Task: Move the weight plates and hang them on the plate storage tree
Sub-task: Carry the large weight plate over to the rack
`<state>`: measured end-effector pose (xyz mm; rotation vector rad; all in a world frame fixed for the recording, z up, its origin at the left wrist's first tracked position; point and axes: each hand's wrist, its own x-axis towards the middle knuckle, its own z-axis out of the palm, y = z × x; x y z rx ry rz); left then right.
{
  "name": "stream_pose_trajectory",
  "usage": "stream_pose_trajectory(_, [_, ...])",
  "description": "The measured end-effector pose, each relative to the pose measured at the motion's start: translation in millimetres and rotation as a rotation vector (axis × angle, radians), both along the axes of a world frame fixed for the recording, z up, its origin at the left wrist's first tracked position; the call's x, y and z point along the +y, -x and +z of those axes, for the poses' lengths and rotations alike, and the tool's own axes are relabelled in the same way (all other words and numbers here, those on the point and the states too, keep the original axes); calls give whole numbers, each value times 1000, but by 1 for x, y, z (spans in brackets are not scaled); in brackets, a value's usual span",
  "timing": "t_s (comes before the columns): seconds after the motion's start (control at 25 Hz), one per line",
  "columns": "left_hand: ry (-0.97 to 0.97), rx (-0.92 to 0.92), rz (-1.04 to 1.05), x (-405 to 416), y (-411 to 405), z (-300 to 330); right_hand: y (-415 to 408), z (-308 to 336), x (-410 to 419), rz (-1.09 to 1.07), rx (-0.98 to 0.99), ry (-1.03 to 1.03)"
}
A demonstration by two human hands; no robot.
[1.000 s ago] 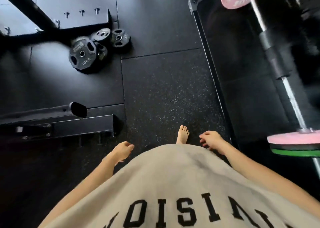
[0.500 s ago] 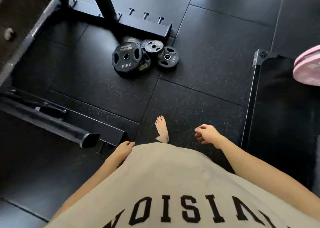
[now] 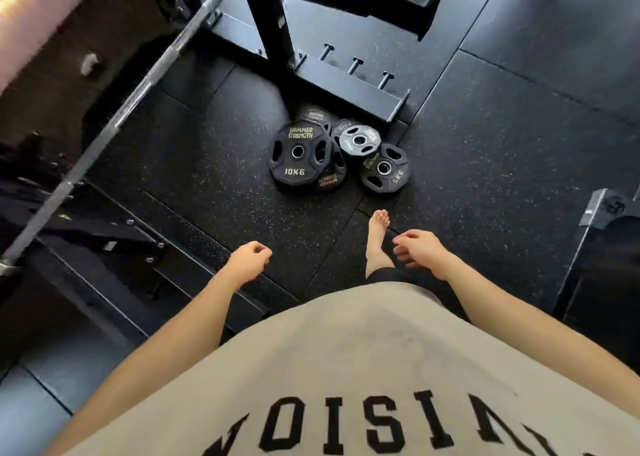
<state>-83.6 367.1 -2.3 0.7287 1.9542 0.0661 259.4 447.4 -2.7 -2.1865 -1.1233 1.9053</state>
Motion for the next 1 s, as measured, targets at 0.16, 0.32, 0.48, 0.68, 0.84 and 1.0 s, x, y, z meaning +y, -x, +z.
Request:
stream_pose_trajectory(0.16, [17, 71, 97, 75, -4, 3, 19, -1, 115, 91, 31, 40])
stream_pose_trajectory(0.32, [49, 130, 173, 126, 6, 3, 42, -3, 203, 213, 26, 76])
stream_pose_trajectory(0.48, [94, 154, 191, 176, 30, -2, 73, -19, 269, 231, -6, 123])
stream_pose_trajectory(0.68, [188, 97, 118, 255, 102, -83, 136, -94, 334, 74, -51, 204])
stream_pose_trajectory(0.84, [229, 49, 86, 322, 168, -221, 195, -225, 370, -27, -100, 266])
stream_pose_trajectory(1.0, [215, 142, -51, 386, 219, -370, 248, -365, 399, -104, -145, 244])
